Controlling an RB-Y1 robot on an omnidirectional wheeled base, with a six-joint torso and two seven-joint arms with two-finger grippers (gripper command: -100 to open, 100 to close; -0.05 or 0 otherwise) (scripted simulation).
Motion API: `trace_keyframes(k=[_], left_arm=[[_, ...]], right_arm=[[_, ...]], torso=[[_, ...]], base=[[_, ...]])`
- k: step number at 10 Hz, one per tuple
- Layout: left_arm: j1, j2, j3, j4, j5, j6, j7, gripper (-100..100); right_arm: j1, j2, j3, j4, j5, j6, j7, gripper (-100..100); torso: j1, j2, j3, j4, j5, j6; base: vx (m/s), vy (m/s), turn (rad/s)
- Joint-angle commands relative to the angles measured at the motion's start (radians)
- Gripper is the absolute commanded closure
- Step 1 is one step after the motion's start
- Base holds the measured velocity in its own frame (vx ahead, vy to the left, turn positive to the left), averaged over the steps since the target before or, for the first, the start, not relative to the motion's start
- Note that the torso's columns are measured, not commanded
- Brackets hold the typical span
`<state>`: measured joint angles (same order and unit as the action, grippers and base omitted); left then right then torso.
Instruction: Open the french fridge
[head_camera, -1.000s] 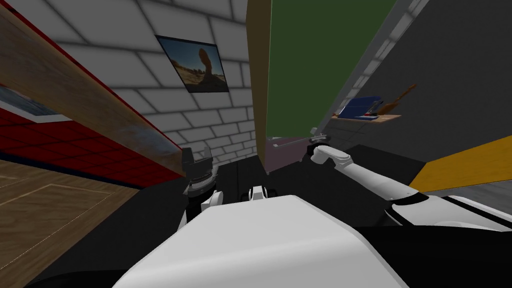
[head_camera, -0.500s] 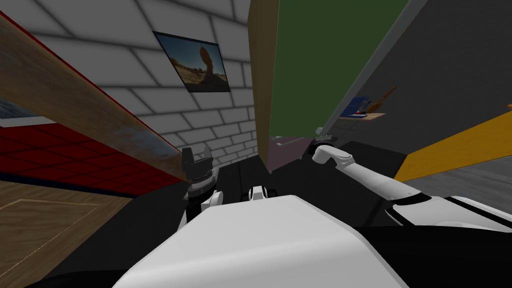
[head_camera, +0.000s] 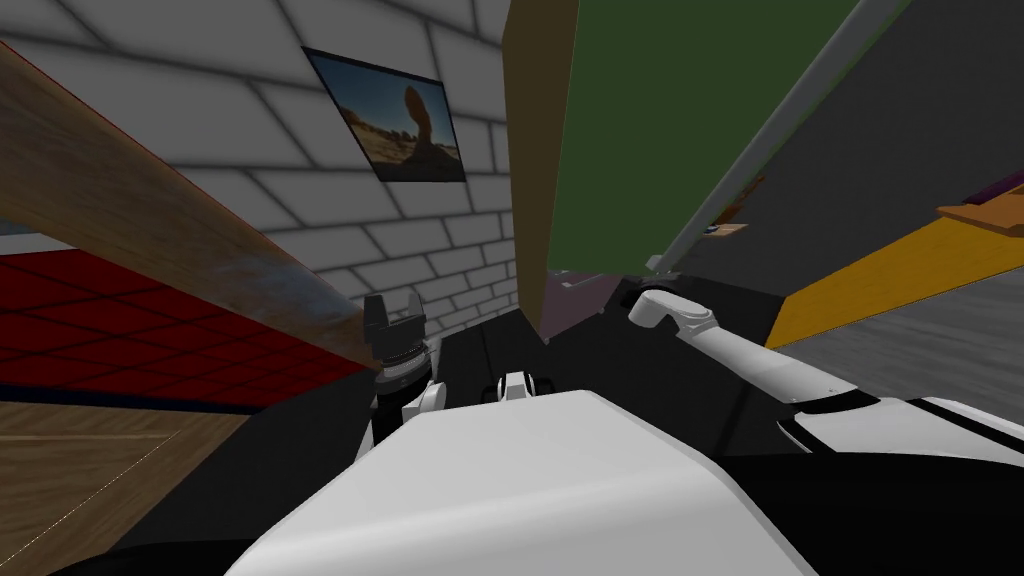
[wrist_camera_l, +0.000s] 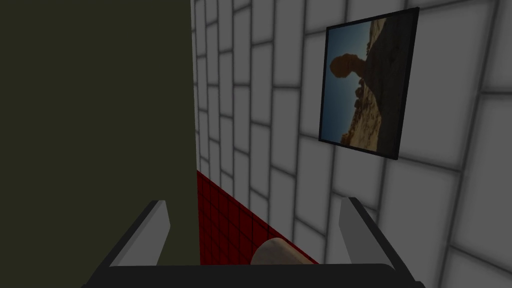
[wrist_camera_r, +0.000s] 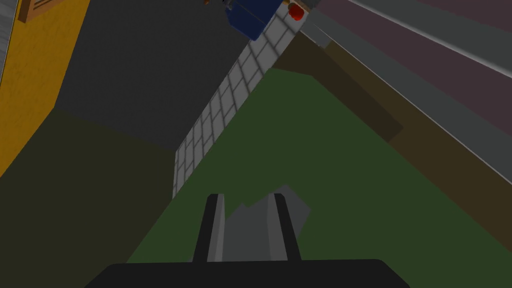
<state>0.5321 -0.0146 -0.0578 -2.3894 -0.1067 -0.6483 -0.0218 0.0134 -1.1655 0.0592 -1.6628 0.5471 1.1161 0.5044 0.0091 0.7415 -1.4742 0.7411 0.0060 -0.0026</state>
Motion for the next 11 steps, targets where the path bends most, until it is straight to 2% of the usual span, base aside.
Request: trace_keyframes(k=[1,3,7,8,10,11], left_arm=[[0.0,0.0,0.0,0.0,0.0,0.0,0.0,0],[0.0,0.0,0.0,0.0,0.0,0.0,0.0,0],[0.0,0.0,0.0,0.0,0.0,0.0,0.0,0],[0.0,0.0,0.0,0.0,0.0,0.0,0.0,0],[0.0,0.0,0.0,0.0,0.0,0.0,0.0,0],[0.0,0.001,0.0,0.0,0.0,0.0,0.0,0]], right_arm=[[0.005,0.004,-0.009,0.017,-0.004,0.044,0.007,100],[0.005,0.004,-0.02,0.031,-0.006,0.082,0.013,100],[0.007,0.004,-0.042,0.059,-0.009,0.157,0.026,100],[-0.001,-0.012,-0.048,0.055,-0.049,0.147,0.052,-100],[-0.012,-0.034,-0.062,0.041,-0.086,0.154,0.081,-100],[-0.019,-0.049,-0.072,0.031,-0.111,0.159,0.101,-100]], torso=[[-0.007,-0.002,-0.001,0.001,0.0,-0.002],[0.002,-0.003,-0.002,-0.002,0.0,0.002],[-0.001,-0.007,-0.005,-0.001,0.002,-0.003],[-0.002,-0.007,-0.006,-0.001,0.003,-0.003],[-0.017,-0.002,-0.001,-0.002,-0.007,0.001],[-0.017,-0.001,0.0,-0.002,-0.009,0.003]], base=[[0.04,0.2,-0.093],[0.05,0.283,-0.129],[0.047,0.26,-0.093],[0.02,0.098,-0.077],[-0.016,-0.049,0.011],[-0.023,-0.037,0.008]])
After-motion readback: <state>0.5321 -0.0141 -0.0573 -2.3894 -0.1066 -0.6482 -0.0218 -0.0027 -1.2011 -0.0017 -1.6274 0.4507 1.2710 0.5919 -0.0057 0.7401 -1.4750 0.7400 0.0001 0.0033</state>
